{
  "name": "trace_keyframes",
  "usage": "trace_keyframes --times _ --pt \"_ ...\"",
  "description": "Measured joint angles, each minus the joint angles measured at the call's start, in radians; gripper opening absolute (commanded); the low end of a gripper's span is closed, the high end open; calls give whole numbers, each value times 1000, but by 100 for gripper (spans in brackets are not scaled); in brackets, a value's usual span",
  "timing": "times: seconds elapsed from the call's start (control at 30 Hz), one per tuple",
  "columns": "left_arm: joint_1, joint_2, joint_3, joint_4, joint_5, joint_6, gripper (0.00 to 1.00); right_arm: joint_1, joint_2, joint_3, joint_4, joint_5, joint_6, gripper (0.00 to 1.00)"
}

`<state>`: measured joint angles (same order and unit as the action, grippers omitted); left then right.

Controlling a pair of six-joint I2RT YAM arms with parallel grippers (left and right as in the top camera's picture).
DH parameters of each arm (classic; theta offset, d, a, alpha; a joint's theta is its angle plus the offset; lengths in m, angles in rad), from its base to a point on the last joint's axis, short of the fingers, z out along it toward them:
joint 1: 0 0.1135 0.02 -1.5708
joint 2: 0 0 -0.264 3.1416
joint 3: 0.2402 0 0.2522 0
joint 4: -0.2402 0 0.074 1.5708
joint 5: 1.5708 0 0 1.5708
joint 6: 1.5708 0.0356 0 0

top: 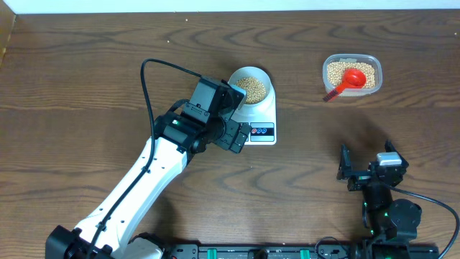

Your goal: Scoop item into bowl and weigh 50g on scale

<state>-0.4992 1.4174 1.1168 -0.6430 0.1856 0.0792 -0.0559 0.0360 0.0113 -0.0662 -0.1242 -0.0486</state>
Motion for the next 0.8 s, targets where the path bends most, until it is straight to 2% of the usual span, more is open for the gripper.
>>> trace_keyframes --times 0.23,0.37,0.6,0.8 --pt "0 -7 0 -31 -25 0 98 0 0 0 0 -2 0 99" --pt "11 -71 0 -25 -79 0 98 0 0 0 0 -2 0 99" --pt "169 -339 -76 118 -72 0 98 0 0 0 1 -3 0 99" --pt "316 -632 -282 266 -28 0 98 0 -2 -1 2 -3 0 99"
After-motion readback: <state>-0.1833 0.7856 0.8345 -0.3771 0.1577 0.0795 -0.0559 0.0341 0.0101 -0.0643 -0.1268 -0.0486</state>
